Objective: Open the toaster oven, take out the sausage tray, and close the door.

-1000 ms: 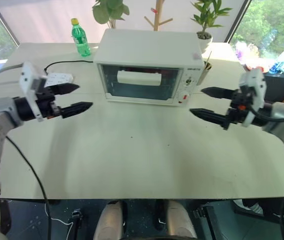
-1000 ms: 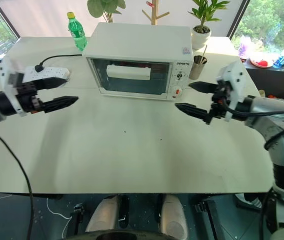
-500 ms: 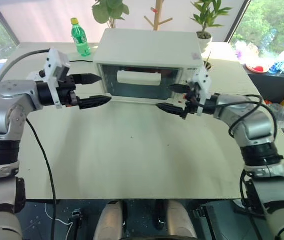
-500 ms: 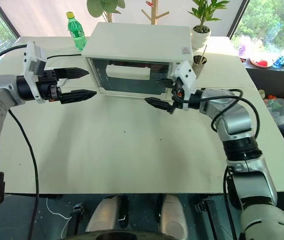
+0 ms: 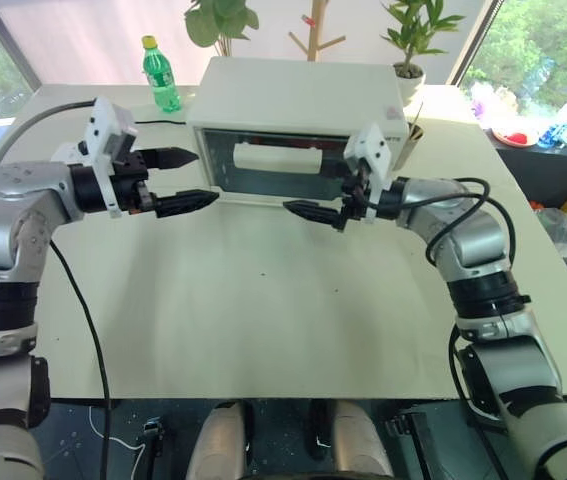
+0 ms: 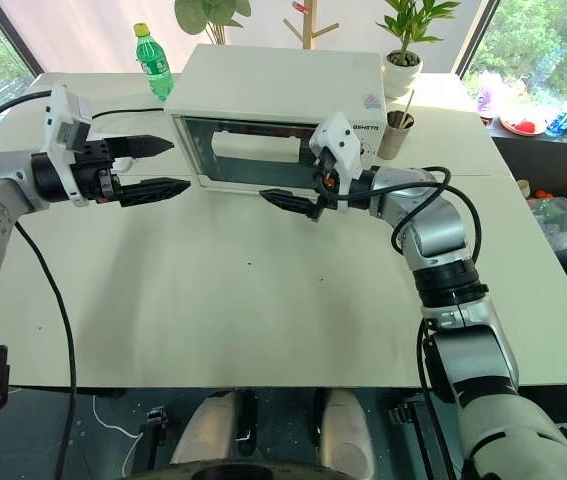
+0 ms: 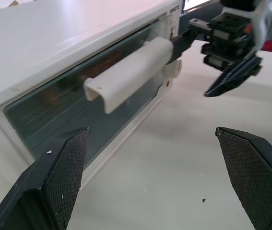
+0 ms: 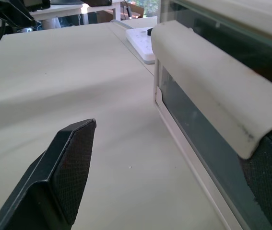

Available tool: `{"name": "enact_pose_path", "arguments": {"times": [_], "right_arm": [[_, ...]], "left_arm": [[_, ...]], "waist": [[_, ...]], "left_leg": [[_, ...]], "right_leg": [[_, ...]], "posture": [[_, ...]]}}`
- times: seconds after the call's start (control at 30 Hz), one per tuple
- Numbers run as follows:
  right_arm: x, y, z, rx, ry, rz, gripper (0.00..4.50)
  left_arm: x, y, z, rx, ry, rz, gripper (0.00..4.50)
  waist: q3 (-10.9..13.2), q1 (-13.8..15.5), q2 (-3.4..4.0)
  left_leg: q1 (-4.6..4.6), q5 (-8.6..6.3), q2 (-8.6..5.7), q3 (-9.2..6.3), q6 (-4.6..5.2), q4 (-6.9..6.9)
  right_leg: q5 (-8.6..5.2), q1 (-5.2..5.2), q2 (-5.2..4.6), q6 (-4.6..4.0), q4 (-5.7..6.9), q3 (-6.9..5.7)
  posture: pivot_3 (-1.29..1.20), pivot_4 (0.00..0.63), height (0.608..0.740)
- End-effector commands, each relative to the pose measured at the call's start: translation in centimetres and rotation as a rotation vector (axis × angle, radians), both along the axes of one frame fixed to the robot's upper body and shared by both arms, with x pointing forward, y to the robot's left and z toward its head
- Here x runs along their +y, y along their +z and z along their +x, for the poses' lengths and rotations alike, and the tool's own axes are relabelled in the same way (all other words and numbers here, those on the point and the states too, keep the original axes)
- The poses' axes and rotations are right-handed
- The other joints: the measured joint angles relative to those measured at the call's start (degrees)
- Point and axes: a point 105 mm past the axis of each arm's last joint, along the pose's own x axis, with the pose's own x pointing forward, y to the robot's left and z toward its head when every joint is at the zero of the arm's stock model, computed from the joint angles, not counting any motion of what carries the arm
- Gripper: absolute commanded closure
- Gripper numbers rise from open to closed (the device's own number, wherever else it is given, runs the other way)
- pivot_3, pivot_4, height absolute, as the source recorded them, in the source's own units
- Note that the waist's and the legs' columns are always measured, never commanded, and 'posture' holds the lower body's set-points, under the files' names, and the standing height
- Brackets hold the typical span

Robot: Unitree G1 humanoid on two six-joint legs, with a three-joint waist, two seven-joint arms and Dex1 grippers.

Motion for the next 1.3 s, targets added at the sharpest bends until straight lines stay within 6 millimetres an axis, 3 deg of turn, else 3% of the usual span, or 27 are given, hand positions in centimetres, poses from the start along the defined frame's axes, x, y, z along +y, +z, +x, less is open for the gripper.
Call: {"name": "enact_pose_path", "arguments": {"times": [0.03, 0.33, 0.47, 0.6, 0.63, 0.83, 0.97, 1.17, 1.3], "right_arm": [[1.4, 1.4, -2.0, -0.05, 0.066, 0.04, 0.0], [1.6, -0.2, -3.5, 0.005, 0.028, 0.067, 0.0], [1.7, -1.2, -3.9, 0.023, 0.012, 0.064, 0.0], [1.7, -1.8, -4.0, 0.041, -0.013, 0.074, 0.0], [1.7, -1.9, -4.1, 0.043, -0.016, 0.076, 0.0], [1.4, -2.0, -4.2, 0.045, -0.042, 0.085, 0.0], [0.4, -2.3, -4.1, 0.044, -0.091, 0.06, 0.0], [-3.7, -3.8, -4.0, 0.085, -0.221, -0.045, 0.0], [-6.5, -4.2, -6.2, 0.135, -0.218, -0.131, 0.0]], "left_arm": [[-0.2, 2.3, 0.6, -0.084, 0.009, -0.029, 0.05], [-1.9, 4.1, 3.5, -0.116, -0.012, -0.081, 0.05], [-2.7, 3.9, 4.4, -0.119, -0.04, -0.053, 1.88], [-3.1, 1.8, 5.2, -0.128, -0.069, 0.078, 4.1], [-3.1, 1.4, 5.4, -0.129, -0.07, 0.099, 4.46], [-2.4, -0.8, 6.5, -0.138, -0.063, 0.23, 4.46], [-2.4, -1.2, 6.4, -0.134, -0.082, 0.232, 4.46], [-2.8, -1.0, 6.2, -0.135, -0.099, 0.2, 4.46], [-2.8, -1.4, 5.9, -0.123, -0.11, 0.193, 4.46]], "waist": [[0.0, 0.01, -0.01], [0.0, -0.07, -0.01], [0.0, -0.08, -0.02], [0.01, -0.1, -0.02], [0.01, -0.09, -0.02], [0.01, -0.03, -0.02], [0.01, -0.01, -0.02], [0.01, 0.38, -0.05], [0.01, 0.33, -0.04]], "left_leg": [[0.0, 0.0, 0.0, 0.0, 0.0, 0.0], [-0.01, 0.01, -0.02, 0.01, -0.02, 0.01], [-0.02, 0.01, -0.03, 0.03, -0.02, 0.02], [-0.01, 0.01, -0.04, 0.02, -0.02, 0.02], [-0.01, 0.01, -0.04, 0.02, -0.02, 0.02], [-0.02, 0.01, -0.04, 0.02, -0.01, 0.03], [-0.03, 0.01, -0.04, 0.02, -0.01, 0.03], [-0.07, 0.0, -0.08, -0.01, 0.0, 0.05], [-0.06, 0.0, -0.09, -0.02, 0.01, 0.06]], "right_leg": [[0.0, 0.0, 0.0, 0.0, 0.0, 0.0], [0.01, 0.0, 0.03, 0.0, 0.01, 0.0], [0.01, 0.0, 0.03, 0.01, 0.01, 0.0], [0.01, 0.0, 0.03, 0.01, 0.0, 0.0], [0.01, 0.0, 0.03, 0.0, 0.01, 0.0], [0.01, 0.0, 0.03, 0.01, -0.01, 0.0], [0.01, 0.0, 0.02, 0.01, 0.0, 0.0], [0.01, 0.01, -0.04, 0.02, -0.01, -0.01], [0.01, 0.0, -0.05, 0.03, -0.03, -0.01]], "posture": [[0.0, 0.15, 0.717], [0.0, 0.15, 0.717], [0.0, 0.15, 0.717], [0.0, 0.15, 0.717], [0.0, 0.15, 0.717], [0.0, 0.15, 0.717], [0.0, 0.15, 0.717], [0.0, 0.15, 0.717], [0.0, 0.15, 0.717]]}}
